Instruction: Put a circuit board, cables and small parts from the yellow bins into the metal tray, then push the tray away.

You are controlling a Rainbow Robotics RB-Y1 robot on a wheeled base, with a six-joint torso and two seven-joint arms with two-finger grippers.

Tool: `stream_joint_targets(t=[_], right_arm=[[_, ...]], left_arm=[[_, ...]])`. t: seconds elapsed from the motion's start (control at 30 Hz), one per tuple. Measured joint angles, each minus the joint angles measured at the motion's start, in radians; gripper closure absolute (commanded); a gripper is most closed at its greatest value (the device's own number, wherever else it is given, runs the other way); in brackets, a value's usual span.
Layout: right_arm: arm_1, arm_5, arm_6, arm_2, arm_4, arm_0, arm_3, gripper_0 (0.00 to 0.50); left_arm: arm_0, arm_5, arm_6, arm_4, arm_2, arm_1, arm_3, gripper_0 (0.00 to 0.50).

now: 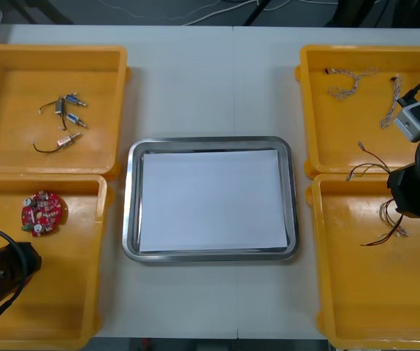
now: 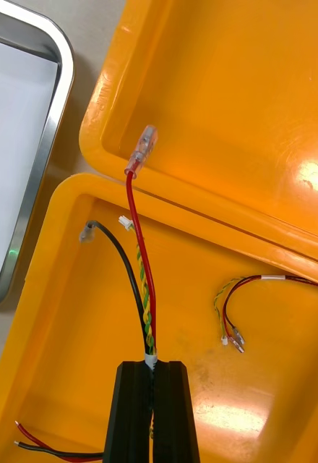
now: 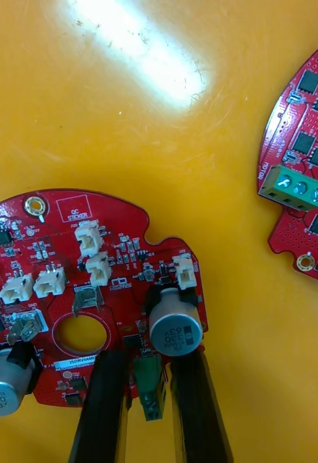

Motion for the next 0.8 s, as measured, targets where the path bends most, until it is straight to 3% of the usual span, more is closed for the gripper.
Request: stream_joint_targets(t=[0.17,0.23,0.8], right_arm=[[0.000,0.000,0.000,0.000,0.000,0.000,0.000,0.500],[0.000,0.000,0.000,0.000,0.000,0.000,0.000,0.500],[0.000,0.000,0.000,0.000,0.000,0.000,0.000,0.500]], left_arm=[[0.000,0.000,0.000,-0.002,0.000,0.000,0.000,0.446],[0.000,0.000,0.000,-0.002,0.000,0.000,0.000,0.500],[-0.007,0.000,-0.014,-0.010,-0.004,0.001,0.000,0.500]])
